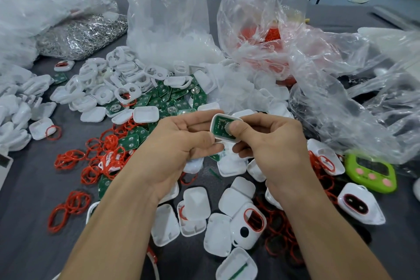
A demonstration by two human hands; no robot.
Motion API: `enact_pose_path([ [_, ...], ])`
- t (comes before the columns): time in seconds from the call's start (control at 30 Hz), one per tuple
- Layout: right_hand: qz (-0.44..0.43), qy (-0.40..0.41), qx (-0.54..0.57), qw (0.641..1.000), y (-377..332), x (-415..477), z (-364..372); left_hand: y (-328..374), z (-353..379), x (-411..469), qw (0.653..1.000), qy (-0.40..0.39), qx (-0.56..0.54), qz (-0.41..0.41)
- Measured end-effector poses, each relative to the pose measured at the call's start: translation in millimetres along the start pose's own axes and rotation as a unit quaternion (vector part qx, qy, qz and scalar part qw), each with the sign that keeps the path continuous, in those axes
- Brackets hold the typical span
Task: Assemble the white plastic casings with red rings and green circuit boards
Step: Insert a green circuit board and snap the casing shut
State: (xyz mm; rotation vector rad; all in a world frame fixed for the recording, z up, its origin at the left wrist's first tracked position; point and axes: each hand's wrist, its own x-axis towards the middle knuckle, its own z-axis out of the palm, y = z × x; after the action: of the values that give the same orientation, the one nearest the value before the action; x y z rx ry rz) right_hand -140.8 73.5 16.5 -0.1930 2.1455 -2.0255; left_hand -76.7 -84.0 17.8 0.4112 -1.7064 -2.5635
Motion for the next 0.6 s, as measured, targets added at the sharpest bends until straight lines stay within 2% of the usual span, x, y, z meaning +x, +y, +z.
enact_pose_path([
  [0.3, -0.048, 0.051, -0.09, 0.994, 1.0, -6.8, 3.3, 2.3, 2.9, -1.8, 1.0, -0.008, 0.02, -0.012],
  [0.6, -0.016, 0.024, -0.03, 0.999, -1.9, -5.8, 0.9, 2.9, -1.2, -2.7, 1.0, -0.023, 0.003, -0.004],
])
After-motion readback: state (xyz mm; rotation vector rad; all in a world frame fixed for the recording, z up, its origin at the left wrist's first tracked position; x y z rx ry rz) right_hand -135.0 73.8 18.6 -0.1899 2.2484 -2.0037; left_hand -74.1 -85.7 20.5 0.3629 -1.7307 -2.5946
